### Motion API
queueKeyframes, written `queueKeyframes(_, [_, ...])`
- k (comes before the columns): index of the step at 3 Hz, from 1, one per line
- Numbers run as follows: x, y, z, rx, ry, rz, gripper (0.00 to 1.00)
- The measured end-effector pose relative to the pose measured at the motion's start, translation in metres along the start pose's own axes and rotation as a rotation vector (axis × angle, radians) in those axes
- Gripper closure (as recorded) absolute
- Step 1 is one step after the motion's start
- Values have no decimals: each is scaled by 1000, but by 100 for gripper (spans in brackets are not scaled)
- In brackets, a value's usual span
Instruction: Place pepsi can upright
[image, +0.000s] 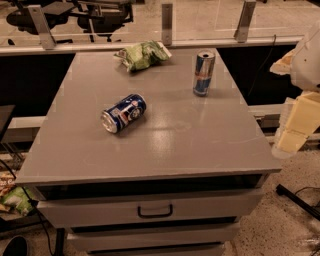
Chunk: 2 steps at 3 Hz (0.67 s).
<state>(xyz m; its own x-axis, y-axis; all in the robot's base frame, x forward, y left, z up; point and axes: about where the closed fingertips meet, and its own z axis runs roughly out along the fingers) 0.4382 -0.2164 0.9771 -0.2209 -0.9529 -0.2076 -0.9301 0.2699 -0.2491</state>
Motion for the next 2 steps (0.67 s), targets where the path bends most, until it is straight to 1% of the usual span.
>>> queueKeyframes(1, [0,0,0,1,-1,0,0])
queueKeyframes(2, [-20,-13,2,5,-32,-39,0])
